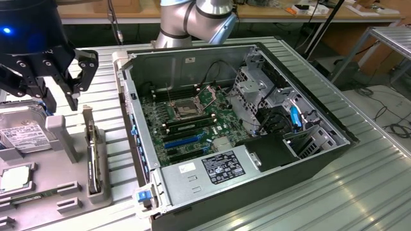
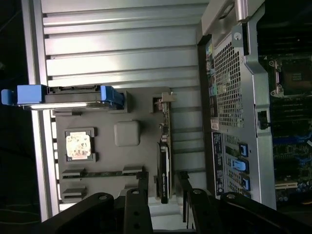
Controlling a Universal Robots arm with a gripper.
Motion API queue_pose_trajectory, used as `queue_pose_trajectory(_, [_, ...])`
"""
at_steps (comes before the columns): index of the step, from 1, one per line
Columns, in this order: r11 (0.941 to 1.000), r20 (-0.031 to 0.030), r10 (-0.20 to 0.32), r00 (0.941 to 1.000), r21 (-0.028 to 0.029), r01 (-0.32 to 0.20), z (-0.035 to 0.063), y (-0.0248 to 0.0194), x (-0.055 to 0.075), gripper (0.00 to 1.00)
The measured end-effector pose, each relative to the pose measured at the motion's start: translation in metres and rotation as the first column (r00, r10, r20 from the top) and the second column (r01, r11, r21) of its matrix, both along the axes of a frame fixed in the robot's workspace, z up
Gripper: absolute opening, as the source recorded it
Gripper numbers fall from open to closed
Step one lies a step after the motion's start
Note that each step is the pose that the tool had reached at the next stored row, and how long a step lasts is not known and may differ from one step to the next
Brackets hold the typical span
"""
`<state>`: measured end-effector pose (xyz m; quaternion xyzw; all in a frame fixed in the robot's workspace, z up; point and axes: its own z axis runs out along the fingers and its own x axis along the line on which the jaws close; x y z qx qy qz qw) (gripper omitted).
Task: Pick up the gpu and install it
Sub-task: 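Pick up the gpu and move the gpu toward the slot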
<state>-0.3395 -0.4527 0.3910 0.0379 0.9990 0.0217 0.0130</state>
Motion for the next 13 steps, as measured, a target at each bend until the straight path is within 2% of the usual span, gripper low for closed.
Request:
queue_pose_trajectory(2, [1.0000,0.0001,0.000,1.0000,0.0001,0.000,-0.0002,-0.0061,0.000,0.36])
queue_pose_trajectory(8, [1.0000,0.0001,0.000,1.0000,0.0001,0.000,-0.0003,-0.0149,0.000,0.36])
queue_pose_trajectory(10, [1.0000,0.0001,0.000,1.0000,0.0001,0.000,-0.0004,-0.0203,0.000,0.36])
queue_pose_trajectory(13, [1.0000,0.0001,0.000,1.0000,0.0001,0.000,-0.0005,-0.0249,0.000,0.36])
